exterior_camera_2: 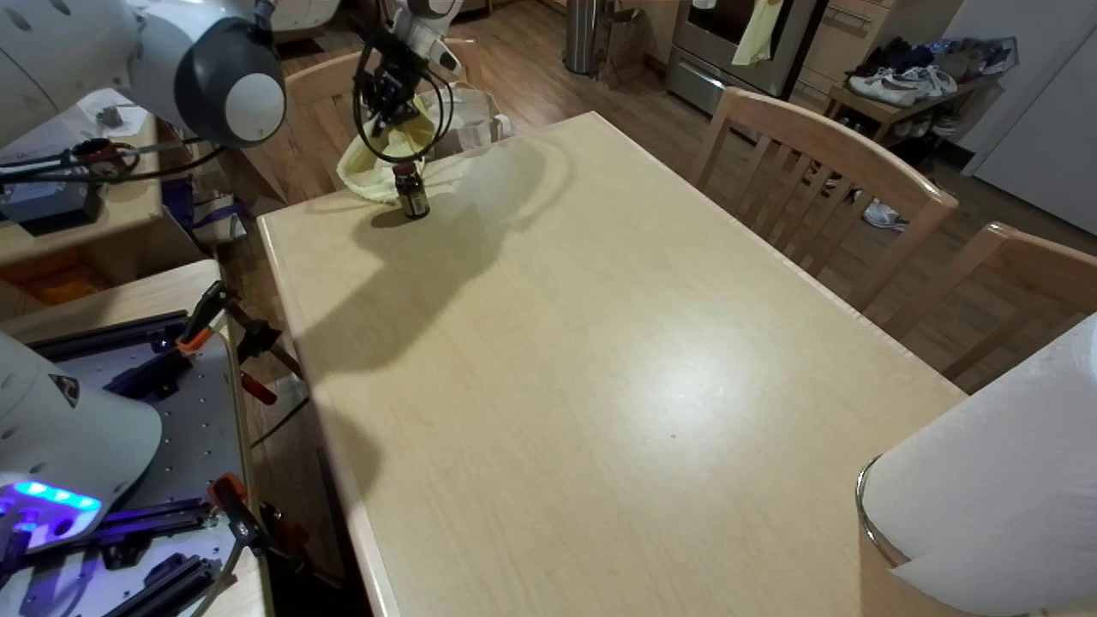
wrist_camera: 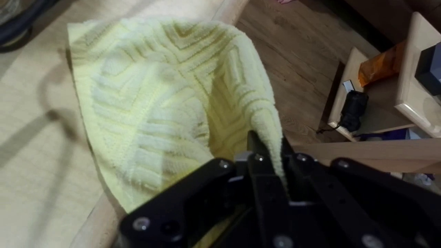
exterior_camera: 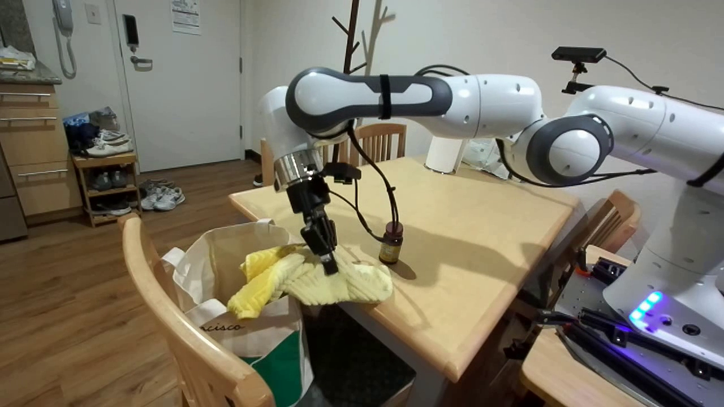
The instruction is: Put the yellow cloth in the laundry bag
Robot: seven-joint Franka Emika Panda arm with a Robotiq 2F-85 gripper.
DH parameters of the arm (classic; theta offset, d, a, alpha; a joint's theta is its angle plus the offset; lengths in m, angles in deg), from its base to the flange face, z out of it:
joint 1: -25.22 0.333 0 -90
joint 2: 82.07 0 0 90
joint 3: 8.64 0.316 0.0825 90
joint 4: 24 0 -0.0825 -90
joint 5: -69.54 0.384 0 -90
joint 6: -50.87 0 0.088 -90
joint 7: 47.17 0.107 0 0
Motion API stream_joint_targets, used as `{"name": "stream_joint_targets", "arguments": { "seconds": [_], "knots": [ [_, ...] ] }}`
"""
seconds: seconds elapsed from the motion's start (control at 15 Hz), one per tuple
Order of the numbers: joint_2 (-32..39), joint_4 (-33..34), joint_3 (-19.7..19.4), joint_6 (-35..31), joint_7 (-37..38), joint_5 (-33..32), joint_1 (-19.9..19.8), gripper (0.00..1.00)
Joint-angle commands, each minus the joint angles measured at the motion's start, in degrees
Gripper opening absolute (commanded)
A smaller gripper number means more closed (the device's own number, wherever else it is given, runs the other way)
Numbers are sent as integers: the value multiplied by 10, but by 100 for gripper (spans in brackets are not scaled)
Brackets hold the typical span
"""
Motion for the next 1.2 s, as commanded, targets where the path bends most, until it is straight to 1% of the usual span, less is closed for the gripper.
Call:
{"name": "stream_joint_targets", "arguments": {
  "seconds": [0.0,0.33,0.8,1.0,1.13],
  "knots": [
    [-32,-3,5,-1,7,-1,5,5],
    [-79,-4,-9,-12,4,-19,27,5],
    [-110,-8,-43,-59,-9,-67,80,5],
    [-112,-12,-61,-58,-4,-91,96,5],
    [-113,-12,-87,-46,2,-122,111,5]
  ]
}}
